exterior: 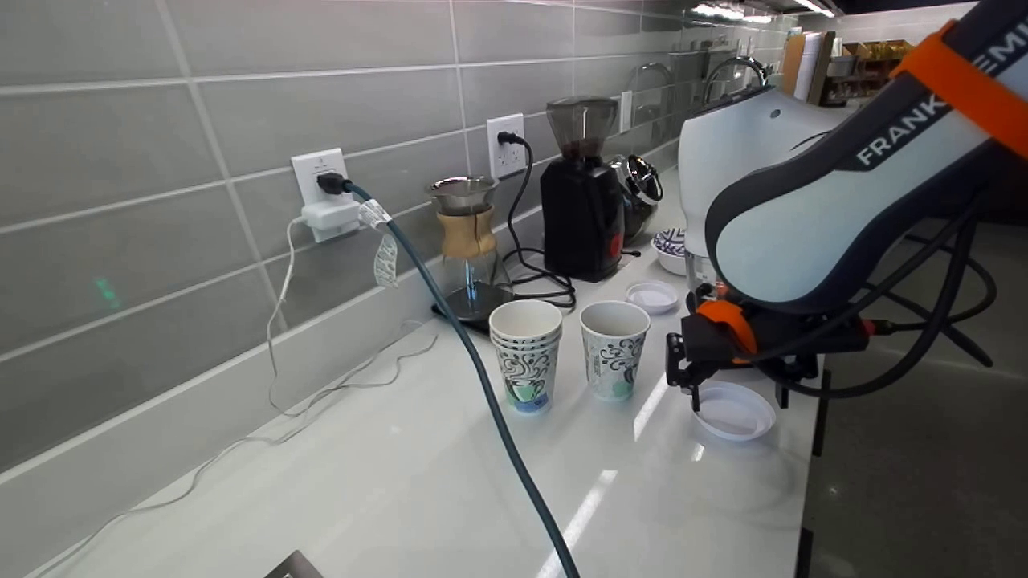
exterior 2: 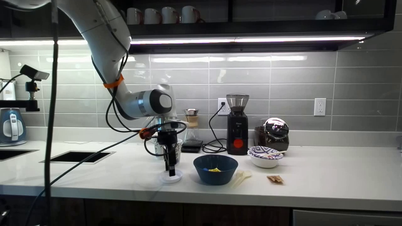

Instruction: Flip the styrofoam cup lid

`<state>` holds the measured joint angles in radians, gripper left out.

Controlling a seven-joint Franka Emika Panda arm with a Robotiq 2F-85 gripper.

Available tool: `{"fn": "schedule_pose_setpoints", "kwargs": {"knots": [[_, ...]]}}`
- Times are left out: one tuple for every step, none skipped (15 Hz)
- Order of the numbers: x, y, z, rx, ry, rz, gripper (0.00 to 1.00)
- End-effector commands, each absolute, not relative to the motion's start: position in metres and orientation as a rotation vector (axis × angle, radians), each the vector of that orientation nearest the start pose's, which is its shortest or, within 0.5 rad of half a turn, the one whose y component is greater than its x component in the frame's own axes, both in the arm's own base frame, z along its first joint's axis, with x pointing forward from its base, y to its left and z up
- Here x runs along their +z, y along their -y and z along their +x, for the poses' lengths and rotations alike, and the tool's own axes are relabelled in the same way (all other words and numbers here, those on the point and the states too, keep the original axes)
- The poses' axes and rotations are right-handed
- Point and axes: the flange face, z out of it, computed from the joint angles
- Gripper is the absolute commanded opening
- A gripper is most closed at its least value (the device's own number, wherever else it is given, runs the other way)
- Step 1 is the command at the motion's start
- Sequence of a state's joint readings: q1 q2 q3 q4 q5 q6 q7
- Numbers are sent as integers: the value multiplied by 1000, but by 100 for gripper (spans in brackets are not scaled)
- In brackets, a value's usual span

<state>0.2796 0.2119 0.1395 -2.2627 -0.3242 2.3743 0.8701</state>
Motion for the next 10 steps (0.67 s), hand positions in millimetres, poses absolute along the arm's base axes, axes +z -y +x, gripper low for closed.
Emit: {"fn": "schedule_pose_setpoints", "kwargs": {"knots": [[255,-208,481,-98,-352,-3277,100],[253,-209,481,-106,-344,-3270,100],[250,-211,481,-106,-335,-3265,100],[248,-212,481,-111,-330,-3262,100],[246,-214,481,-113,-322,-3258,100],[244,-215,481,-118,-315,-3254,100],[244,-216,481,-131,-309,-3251,100],[244,-217,480,-135,-300,-3249,100],[245,-218,481,-143,-295,-3243,100],[246,-219,481,-151,-292,-3239,100]]}}
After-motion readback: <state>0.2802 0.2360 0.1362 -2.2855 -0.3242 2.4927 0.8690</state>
